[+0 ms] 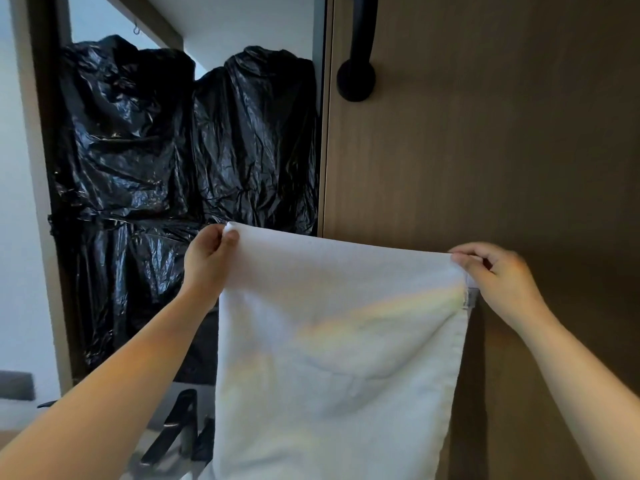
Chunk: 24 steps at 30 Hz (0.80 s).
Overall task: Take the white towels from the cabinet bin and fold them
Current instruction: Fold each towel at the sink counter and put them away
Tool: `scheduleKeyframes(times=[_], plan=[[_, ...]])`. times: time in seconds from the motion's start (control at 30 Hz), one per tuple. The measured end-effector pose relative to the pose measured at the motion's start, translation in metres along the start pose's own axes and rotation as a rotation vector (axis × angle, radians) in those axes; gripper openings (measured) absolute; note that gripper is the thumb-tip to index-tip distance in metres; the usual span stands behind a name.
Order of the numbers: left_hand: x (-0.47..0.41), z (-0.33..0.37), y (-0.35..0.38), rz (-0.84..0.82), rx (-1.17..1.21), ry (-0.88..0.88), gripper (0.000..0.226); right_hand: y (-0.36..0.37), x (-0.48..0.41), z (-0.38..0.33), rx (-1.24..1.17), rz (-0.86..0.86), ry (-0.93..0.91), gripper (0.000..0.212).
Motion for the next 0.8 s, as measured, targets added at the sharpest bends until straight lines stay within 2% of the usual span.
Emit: scheduleKeyframes(times=[0.1,0.27,0.4,0.5,0.63,0.73,0.8], plan=[[0.002,-0.002,0.002,-0.009,-0.023,-0.02,0.026,-0.002,0.006,0.007,-0.093,0.049,0.044,0.01],[0.009,-0.014,0.003,-0.018,-0.049,-0.031,0.03,0.002,0.01,0.019,-0.171,-0.006,0.109,0.009],[0.019,-0.026,0.005,-0.033,-0.074,-0.046,0.034,0.009,0.019,0.018,-0.025,-0.051,0.093,0.011],[0.026,-0.03,0.005,0.012,-0.086,-0.062,0.034,0.017,0.024,0.015,0.116,-0.024,0.032,0.011],[0.034,-0.016,0.008,0.009,-0.128,0.026,0.033,0.023,0.03,0.014,0.162,0.005,0.022,0.01],[0.041,-0.008,0.006,-0.022,-0.111,0.063,0.033,0.025,0.035,0.017,0.041,-0.009,0.103,0.007],[0.045,-0.003,0.002,0.009,-0.055,0.057,0.033,0.019,0.038,0.019,-0.138,0.065,0.162,0.012]])
Point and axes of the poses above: each hand's wrist, its own x-axis away from the middle knuckle, its own y-axis out of the palm, z = x × y, the point moved 7 cm from there along -x, towards the middle knuckle, and after that the axes turned 6 degrees about -z, right-handed, at the moved point
